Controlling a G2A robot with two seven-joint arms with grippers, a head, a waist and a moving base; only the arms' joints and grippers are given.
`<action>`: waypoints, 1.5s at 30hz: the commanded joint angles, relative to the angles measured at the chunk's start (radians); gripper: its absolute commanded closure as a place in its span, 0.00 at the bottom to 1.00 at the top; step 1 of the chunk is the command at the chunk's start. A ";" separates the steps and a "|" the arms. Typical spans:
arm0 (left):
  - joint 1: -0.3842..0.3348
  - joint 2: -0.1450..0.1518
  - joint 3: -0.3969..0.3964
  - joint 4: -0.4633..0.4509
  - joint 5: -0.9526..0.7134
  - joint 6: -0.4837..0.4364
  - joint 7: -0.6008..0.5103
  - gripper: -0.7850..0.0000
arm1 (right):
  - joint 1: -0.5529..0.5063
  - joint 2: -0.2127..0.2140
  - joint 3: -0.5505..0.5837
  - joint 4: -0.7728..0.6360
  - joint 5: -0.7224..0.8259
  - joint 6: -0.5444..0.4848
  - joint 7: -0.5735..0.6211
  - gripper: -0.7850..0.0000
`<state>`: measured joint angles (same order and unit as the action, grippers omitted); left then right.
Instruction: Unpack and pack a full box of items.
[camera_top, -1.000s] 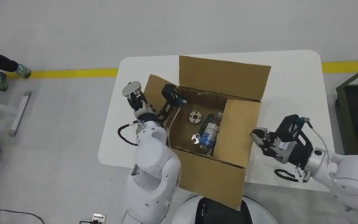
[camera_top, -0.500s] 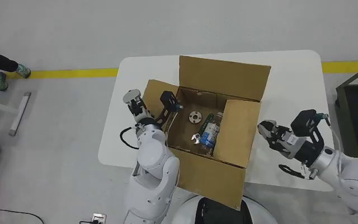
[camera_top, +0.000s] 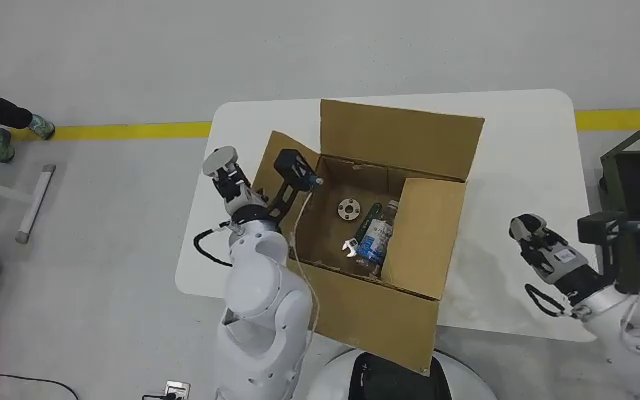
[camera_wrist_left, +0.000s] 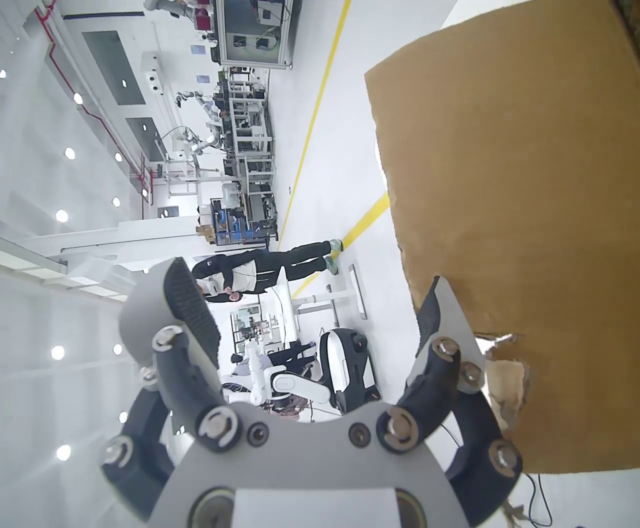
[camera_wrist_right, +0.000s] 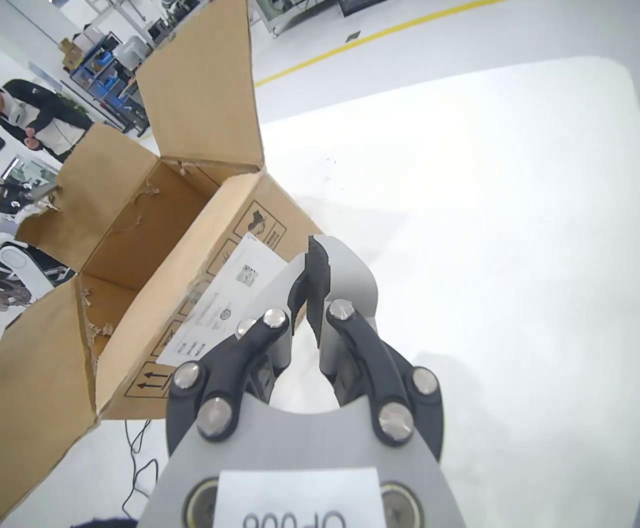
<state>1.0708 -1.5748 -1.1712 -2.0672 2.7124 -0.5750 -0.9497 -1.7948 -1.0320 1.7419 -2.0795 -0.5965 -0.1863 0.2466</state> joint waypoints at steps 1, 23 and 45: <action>0.006 -0.003 0.014 -0.022 -0.011 -0.007 -0.002 0.00 | 0.035 -0.001 -0.045 0.040 -0.003 -0.028 0.018 1.00; 0.048 -0.021 0.034 -0.119 0.007 -0.052 0.010 0.00 | 0.445 -0.014 -0.271 0.306 -0.004 -0.234 0.144 1.00; 0.113 -0.081 0.069 -0.199 -0.730 -0.043 -0.030 0.00 | 0.214 0.002 -0.045 0.043 0.004 -0.199 0.106 1.00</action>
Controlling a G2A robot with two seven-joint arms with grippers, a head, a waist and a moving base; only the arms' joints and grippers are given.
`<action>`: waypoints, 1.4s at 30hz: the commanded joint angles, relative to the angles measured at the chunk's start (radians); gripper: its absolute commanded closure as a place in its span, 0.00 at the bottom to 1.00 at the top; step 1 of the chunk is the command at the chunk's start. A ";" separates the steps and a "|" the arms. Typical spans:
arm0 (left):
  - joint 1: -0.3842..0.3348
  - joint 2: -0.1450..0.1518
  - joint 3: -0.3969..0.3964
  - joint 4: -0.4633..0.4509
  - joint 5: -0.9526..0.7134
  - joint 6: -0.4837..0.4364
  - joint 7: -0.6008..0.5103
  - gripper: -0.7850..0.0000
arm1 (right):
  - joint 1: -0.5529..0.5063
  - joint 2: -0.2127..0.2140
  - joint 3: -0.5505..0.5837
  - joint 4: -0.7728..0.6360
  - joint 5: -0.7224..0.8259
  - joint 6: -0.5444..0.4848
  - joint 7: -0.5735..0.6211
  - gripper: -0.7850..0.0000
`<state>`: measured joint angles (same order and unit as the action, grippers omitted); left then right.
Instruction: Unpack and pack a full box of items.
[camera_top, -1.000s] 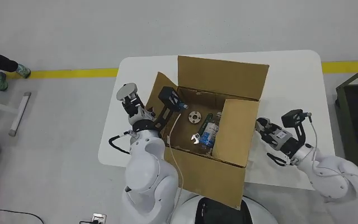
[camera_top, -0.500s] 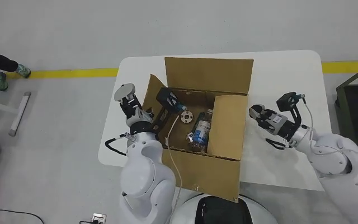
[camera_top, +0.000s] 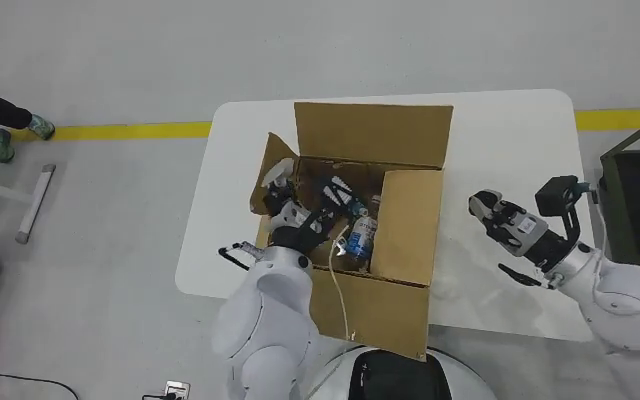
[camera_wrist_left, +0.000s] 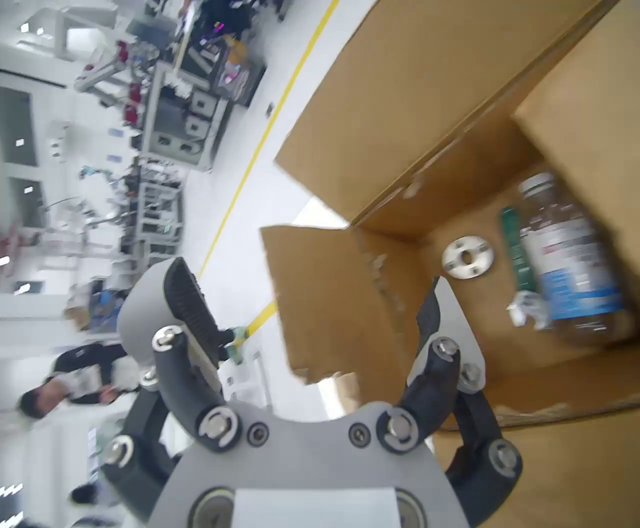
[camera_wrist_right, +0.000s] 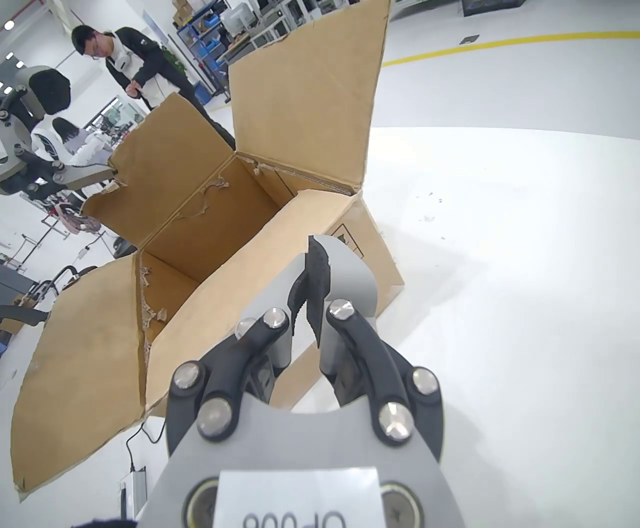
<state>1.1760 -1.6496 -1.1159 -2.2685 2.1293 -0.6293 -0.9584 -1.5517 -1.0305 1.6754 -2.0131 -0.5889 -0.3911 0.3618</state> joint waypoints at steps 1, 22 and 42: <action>0.015 -0.013 0.026 0.013 -0.248 0.033 -0.038 0.00 | -0.053 0.000 0.041 -0.040 -0.006 0.011 -0.017 1.00; -0.016 -0.031 0.050 0.190 -0.673 0.181 -0.135 0.00 | -0.404 -0.019 0.247 -0.230 0.037 -0.017 -0.112 1.00; -0.083 -0.024 -0.111 0.411 -1.022 0.570 -0.176 0.00 | -0.423 -0.030 0.248 -0.212 0.028 -0.041 -0.112 1.00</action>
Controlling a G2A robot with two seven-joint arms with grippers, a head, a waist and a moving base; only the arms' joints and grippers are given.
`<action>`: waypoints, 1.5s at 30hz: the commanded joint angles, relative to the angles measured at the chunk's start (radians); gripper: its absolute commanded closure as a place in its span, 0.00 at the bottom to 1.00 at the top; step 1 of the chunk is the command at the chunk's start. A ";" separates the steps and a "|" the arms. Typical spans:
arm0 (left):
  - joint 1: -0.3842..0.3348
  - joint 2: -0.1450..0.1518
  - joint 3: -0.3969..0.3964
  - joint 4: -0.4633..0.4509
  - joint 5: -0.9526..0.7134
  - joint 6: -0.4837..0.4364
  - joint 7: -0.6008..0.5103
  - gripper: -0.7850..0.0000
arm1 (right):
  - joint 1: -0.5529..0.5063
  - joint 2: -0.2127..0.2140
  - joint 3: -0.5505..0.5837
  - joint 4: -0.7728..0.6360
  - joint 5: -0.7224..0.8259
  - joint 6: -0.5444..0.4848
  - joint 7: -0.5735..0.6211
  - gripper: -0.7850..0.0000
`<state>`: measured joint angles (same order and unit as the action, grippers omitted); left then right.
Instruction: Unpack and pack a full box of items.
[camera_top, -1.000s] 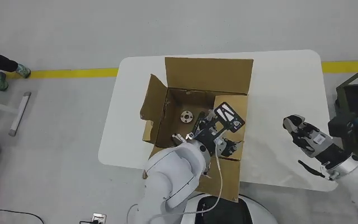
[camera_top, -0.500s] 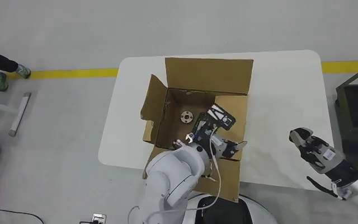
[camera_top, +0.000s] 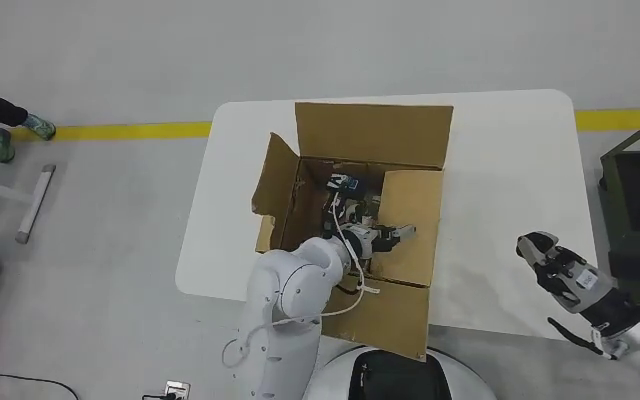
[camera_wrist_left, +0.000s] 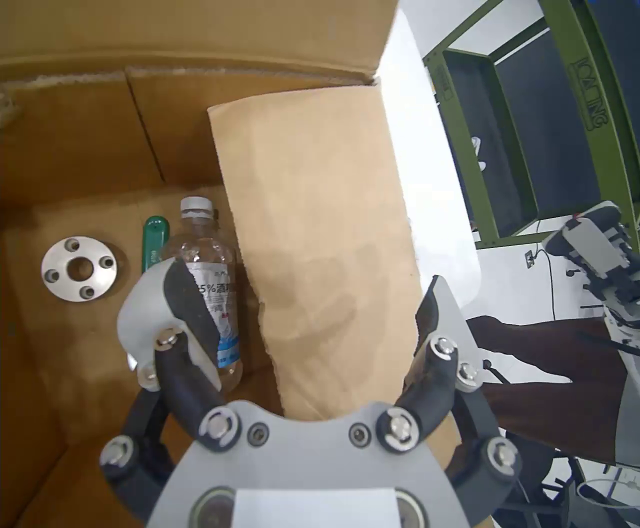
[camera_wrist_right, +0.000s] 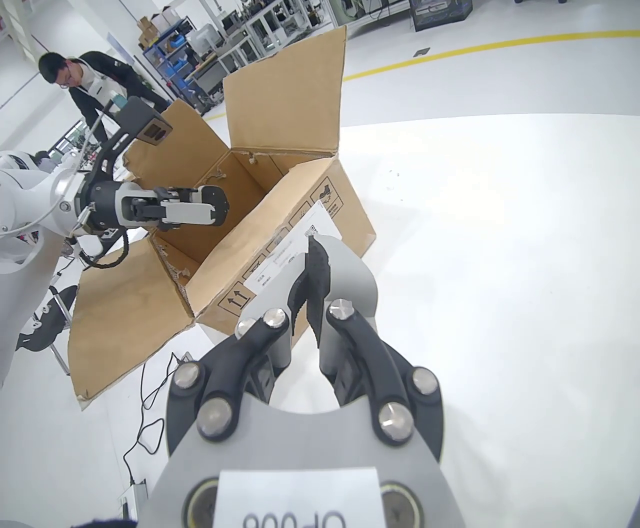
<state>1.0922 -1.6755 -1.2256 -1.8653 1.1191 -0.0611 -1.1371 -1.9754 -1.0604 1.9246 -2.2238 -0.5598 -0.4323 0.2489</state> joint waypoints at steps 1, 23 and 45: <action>0.001 0.003 -0.002 0.015 -0.012 0.000 0.000 0.00 | 0.000 -0.001 -0.004 -0.004 -0.002 0.001 0.003 1.00; -0.016 0.030 -0.054 0.106 -0.354 0.074 -0.032 0.00 | 0.015 -0.012 -0.025 0.018 0.038 0.003 0.009 1.00; -0.159 0.049 0.065 0.031 -0.568 0.055 -0.032 0.00 | 0.039 -0.027 0.064 0.006 0.311 0.126 0.007 0.00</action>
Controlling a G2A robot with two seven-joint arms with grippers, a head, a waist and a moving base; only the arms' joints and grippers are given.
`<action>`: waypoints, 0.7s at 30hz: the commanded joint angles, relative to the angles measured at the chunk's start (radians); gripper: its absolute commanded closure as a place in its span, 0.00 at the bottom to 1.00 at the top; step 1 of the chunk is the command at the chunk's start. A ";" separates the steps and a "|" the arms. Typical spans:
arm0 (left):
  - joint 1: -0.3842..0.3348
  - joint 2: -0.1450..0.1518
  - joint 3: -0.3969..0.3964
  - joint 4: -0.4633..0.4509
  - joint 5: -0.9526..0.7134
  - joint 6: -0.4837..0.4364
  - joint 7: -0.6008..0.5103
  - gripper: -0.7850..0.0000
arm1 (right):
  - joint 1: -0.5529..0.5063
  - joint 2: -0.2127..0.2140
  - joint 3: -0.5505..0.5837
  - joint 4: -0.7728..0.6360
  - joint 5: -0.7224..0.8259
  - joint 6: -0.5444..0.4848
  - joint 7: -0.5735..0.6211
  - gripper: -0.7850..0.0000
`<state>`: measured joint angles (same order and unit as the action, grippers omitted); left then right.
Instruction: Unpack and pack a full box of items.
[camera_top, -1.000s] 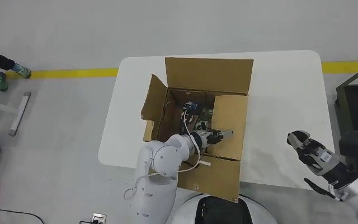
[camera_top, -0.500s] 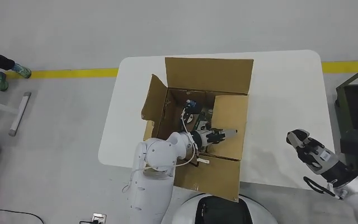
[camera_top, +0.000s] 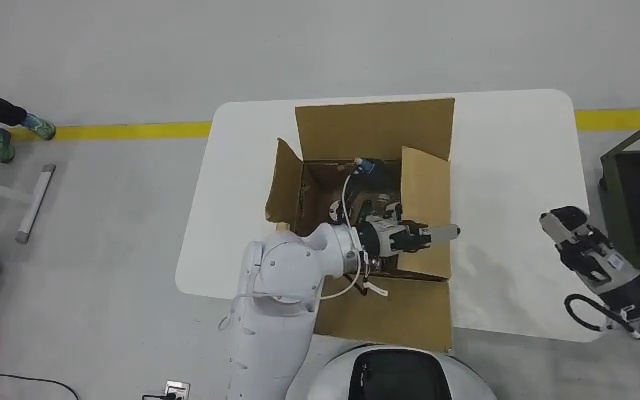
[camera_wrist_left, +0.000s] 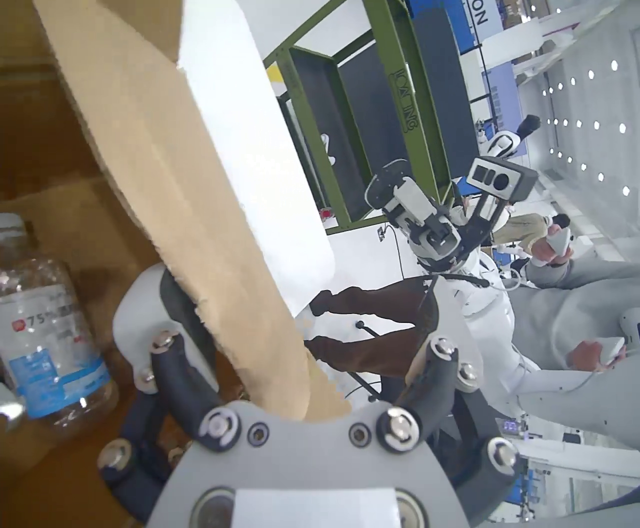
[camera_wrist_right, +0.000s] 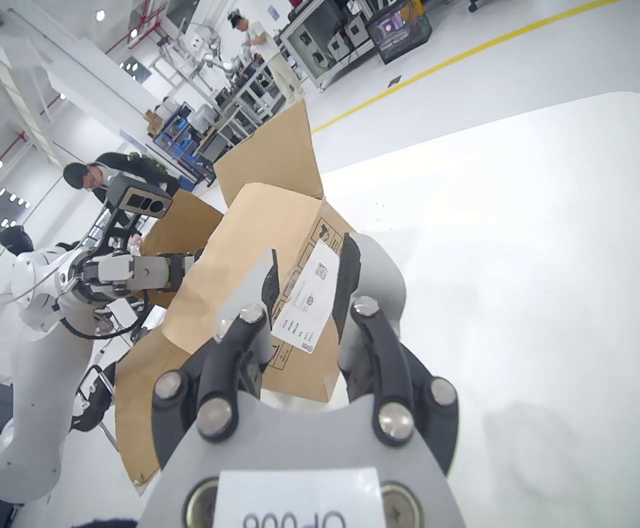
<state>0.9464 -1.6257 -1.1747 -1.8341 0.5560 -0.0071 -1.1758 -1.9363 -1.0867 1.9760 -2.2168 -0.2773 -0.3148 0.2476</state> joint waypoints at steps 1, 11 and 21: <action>-0.026 -0.001 0.030 -0.002 -0.010 0.000 0.011 0.00 | -0.001 -0.001 0.025 -0.001 0.050 0.016 0.013 0.00; -0.126 -0.016 0.208 0.028 -0.044 -0.026 0.075 0.00 | -0.042 -0.018 0.115 0.009 0.266 0.032 -0.017 0.00; -0.144 -0.011 0.313 0.070 0.066 -0.037 0.067 0.00 | -0.048 -0.020 0.125 0.011 0.277 0.032 -0.012 0.00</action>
<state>0.8025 -1.6384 -0.8682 -1.7633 0.5979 -0.0434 -1.1038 -1.9874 -1.1058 2.1024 -2.2077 -0.0034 -0.2880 0.2390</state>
